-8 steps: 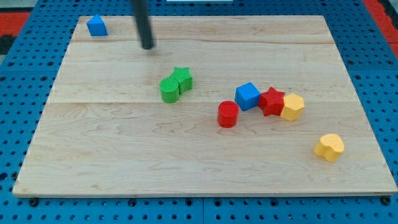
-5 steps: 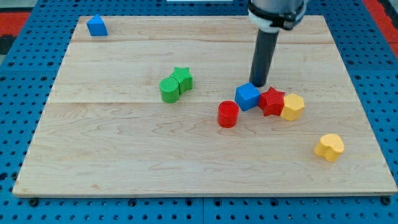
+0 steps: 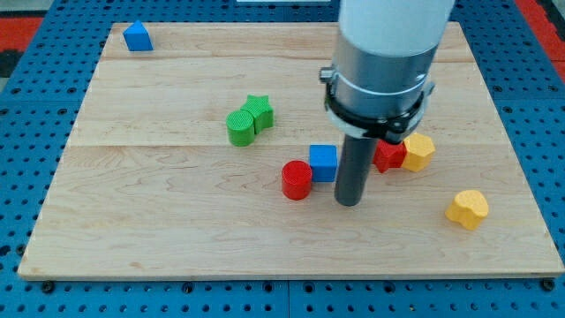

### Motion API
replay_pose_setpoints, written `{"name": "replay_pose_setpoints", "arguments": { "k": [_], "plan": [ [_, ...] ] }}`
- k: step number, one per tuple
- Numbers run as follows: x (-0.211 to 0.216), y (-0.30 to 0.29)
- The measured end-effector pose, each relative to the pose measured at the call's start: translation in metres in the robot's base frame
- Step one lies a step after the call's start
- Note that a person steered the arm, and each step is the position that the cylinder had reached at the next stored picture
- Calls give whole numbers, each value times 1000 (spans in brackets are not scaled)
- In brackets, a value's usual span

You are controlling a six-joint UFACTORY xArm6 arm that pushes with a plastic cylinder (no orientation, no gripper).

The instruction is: Push the blue cube into the blue triangle

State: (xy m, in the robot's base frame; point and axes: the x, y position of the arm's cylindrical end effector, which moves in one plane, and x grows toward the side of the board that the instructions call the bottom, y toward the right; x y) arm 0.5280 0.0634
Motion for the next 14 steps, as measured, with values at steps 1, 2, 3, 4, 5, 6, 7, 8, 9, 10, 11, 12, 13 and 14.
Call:
{"name": "replay_pose_setpoints", "arguments": {
  "k": [1,2,3,4,5,6,7,8,9,10,11,12,13,14],
  "plan": [
    [-51,-18],
    [-106,-21],
    [-95,-21],
    [-87,-21],
    [-155,-20],
    [-195,-22],
    [-197,-25],
    [-231,-73],
    [-255,-146],
    [-253,-159],
    [-221,-166],
    [-229,-204],
    [-268,-221],
    [-284,-233]
  ]
}}
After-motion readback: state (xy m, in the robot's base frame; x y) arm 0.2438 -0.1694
